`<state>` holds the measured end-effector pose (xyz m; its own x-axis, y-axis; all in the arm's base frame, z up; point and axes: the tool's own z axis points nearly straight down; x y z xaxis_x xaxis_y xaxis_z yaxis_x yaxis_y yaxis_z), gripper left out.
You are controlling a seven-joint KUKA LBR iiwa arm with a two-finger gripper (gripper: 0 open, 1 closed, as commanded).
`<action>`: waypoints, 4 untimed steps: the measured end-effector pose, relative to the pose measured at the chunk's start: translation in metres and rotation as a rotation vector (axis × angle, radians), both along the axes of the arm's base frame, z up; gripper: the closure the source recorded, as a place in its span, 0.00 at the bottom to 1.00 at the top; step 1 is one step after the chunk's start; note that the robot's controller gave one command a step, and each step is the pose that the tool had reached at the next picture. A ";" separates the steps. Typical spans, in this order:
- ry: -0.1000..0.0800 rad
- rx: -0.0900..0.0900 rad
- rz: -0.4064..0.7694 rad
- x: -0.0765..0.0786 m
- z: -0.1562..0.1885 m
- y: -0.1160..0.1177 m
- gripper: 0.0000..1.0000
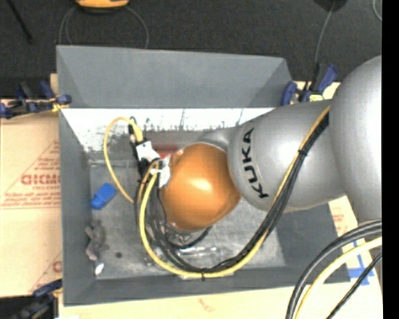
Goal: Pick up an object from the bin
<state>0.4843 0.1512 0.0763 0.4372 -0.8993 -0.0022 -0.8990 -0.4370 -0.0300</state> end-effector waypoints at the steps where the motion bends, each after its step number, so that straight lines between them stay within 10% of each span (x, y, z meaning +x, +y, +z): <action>1: 0.017 -0.013 0.009 0.014 0.128 -0.020 1.00; 2: 0.030 -0.010 -0.203 0.008 0.089 -0.008 1.00; 3: 0.018 -0.009 -0.196 0.016 0.174 -0.012 1.00; 4: 0.029 -0.014 -0.045 -0.013 0.172 0.016 1.00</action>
Offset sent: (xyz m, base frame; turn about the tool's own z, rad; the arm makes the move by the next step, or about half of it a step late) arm 0.0118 -0.0191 0.1232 -0.0143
